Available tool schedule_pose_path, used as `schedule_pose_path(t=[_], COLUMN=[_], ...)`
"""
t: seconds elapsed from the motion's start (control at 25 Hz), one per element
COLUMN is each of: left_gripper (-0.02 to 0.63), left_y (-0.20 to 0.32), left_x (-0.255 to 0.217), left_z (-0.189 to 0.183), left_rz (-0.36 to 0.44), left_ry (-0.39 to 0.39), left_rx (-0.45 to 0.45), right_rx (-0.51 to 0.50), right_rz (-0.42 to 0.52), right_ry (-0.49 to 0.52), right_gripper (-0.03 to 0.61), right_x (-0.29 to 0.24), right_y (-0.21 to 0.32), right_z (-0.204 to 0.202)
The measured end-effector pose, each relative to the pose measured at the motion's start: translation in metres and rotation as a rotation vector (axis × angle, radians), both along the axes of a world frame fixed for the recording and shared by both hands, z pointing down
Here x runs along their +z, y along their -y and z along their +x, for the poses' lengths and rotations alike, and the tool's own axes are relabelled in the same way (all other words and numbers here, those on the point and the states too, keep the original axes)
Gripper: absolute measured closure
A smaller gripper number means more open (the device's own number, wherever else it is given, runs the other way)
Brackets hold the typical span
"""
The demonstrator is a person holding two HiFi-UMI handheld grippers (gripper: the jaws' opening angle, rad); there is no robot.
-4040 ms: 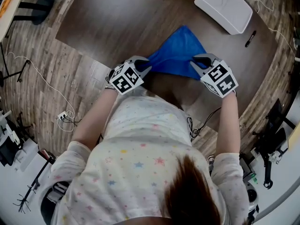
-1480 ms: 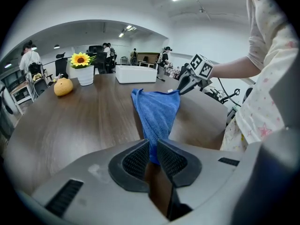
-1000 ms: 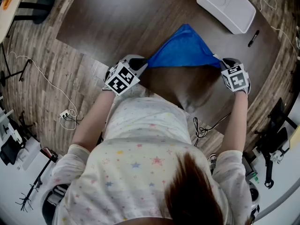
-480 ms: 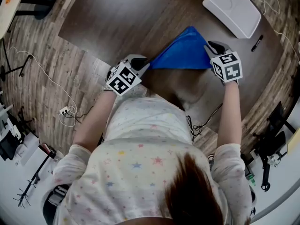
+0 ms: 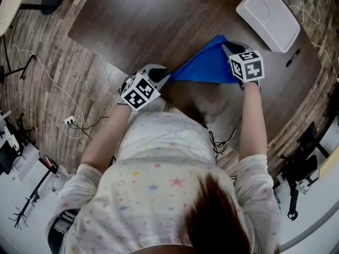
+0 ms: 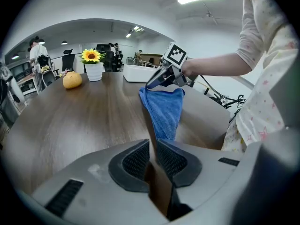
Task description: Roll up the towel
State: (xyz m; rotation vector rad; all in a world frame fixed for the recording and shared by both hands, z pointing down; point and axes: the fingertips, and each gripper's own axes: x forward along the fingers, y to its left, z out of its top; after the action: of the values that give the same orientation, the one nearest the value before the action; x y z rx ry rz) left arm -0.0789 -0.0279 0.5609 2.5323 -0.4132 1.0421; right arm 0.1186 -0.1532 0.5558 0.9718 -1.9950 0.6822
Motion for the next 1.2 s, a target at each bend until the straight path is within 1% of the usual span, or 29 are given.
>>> schedule_pose_path(t=[0.24, 0.4, 0.48, 0.6, 0.72, 0.8, 0.92, 1.08, 1.12, 1.2], left_gripper=[0.561, 0.560, 0.558, 0.538, 0.473, 0.453, 0.442, 0.439, 0.437, 0.436], left_y=[0.000, 0.004, 0.004, 0.003, 0.004, 0.003, 0.001, -0.002, -0.003, -0.004], left_x=[0.001, -0.004, -0.004, -0.005, 0.000, 0.001, -0.004, -0.010, -0.009, -0.006], left_z=[0.000, 0.000, 0.000, 0.004, 0.008, 0.012, 0.021, 0.028, 0.028, 0.026], left_rz=[-0.009, 0.018, 0.017, 0.012, 0.027, 0.018, -0.007, -0.010, -0.008, -0.007], left_ry=[-0.003, -0.005, -0.009, -0.016, 0.015, 0.014, -0.018, -0.056, -0.056, -0.028], left_rx=[-0.005, 0.008, 0.011, 0.014, 0.010, 0.000, -0.014, -0.028, -0.031, -0.034], right_rx=[0.074, 0.102, 0.119, 0.166, 0.230, 0.279, 0.333, 0.364, 0.369, 0.377], right_rz=[0.071, 0.122, 0.128, 0.119, 0.094, 0.070, 0.037, 0.013, 0.008, 0.000], right_ry=[0.020, 0.031, 0.036, 0.037, 0.033, 0.030, 0.002, -0.030, -0.034, -0.038], right_gripper=[0.512, 0.512, 0.508, 0.503, 0.502, 0.499, 0.486, 0.467, 0.465, 0.460], right_x=[-0.001, -0.020, -0.030, -0.040, -0.040, -0.035, -0.026, -0.016, -0.014, -0.010], right_y=[0.030, 0.023, 0.010, -0.019, -0.056, -0.081, -0.115, -0.145, -0.149, -0.155], right_z=[-0.004, -0.001, 0.008, 0.032, 0.059, 0.077, 0.097, 0.110, 0.111, 0.111])
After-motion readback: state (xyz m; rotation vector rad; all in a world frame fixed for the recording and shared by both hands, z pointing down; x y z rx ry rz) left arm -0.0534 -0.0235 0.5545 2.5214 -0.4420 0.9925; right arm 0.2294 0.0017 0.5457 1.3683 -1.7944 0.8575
